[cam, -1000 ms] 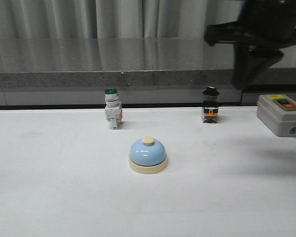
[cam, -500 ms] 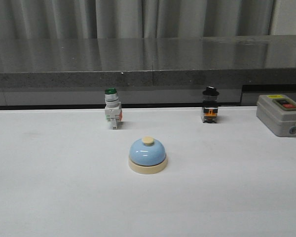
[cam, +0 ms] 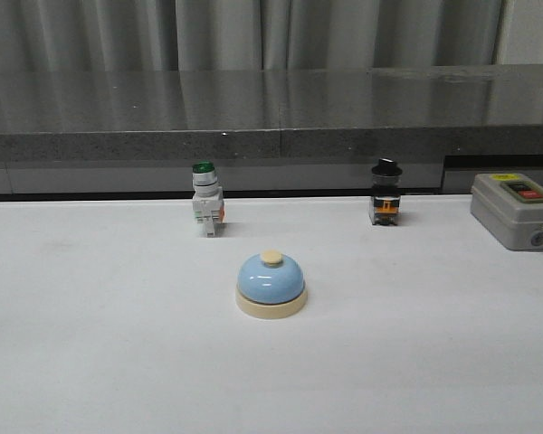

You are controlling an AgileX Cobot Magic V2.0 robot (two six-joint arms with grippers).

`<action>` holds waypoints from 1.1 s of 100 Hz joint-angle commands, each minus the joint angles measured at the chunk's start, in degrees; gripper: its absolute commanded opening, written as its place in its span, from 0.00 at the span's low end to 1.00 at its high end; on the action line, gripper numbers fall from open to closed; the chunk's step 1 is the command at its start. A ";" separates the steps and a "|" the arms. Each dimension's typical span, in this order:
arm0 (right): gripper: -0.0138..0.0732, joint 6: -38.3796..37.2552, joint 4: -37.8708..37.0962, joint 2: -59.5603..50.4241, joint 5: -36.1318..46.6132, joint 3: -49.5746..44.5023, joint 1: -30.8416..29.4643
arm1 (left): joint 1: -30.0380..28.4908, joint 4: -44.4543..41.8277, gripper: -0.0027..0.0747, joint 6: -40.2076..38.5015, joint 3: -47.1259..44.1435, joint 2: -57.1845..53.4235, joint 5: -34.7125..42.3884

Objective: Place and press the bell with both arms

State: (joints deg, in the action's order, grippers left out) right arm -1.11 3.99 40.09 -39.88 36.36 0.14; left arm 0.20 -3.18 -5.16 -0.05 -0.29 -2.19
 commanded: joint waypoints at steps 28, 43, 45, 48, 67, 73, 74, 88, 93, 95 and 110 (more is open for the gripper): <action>0.09 0.37 0.16 -23.47 7.46 -6.09 -0.41 | 0.03 -0.05 0.01 -0.24 -2.38 -1.78 4.71; 0.09 0.37 -1.60 -30.73 12.88 -10.81 -0.41 | 0.03 -0.05 0.01 -0.24 -2.38 -1.78 4.71; 0.09 0.37 -2.23 -31.78 13.85 -11.62 -0.41 | 0.03 -0.05 0.01 -0.24 -2.38 -1.78 4.71; 0.09 0.37 -3.01 -33.56 15.16 -12.99 -0.41 | 0.03 -0.05 0.01 -0.24 -2.38 -1.78 4.71; 0.09 0.37 -3.99 -41.91 25.87 -21.19 -0.41 | 0.03 -0.05 0.01 -0.24 -2.38 -1.78 4.71; 0.09 0.37 -3.99 -41.36 28.75 -23.25 -0.35 | 0.03 -0.05 0.01 -0.24 -2.38 -1.78 4.71; 0.09 0.37 -3.99 -41.36 29.00 -23.74 -0.35 | 0.03 -0.05 0.01 -0.24 -2.38 -1.78 4.71; 0.09 0.37 -3.99 -41.51 36.06 -29.49 -0.35 | 0.03 -0.05 0.01 -0.24 -2.38 -1.78 4.71; 0.09 0.37 -3.99 -41.51 38.92 -31.71 -0.35 | 0.03 -0.05 0.01 -0.24 -2.38 -1.78 4.71; 0.09 0.37 -3.99 -41.51 39.88 -32.67 -0.35 | 0.03 -0.05 0.01 -0.24 -2.38 -1.78 4.71; 0.09 0.37 -4.54 -41.51 42.34 -37.05 -0.35 | 0.03 -0.05 0.01 -0.24 -2.38 -1.78 4.71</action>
State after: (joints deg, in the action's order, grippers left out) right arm -1.11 0.67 -0.68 -3.22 -0.60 0.14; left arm 0.20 -3.18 -5.16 -0.05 -0.29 -2.07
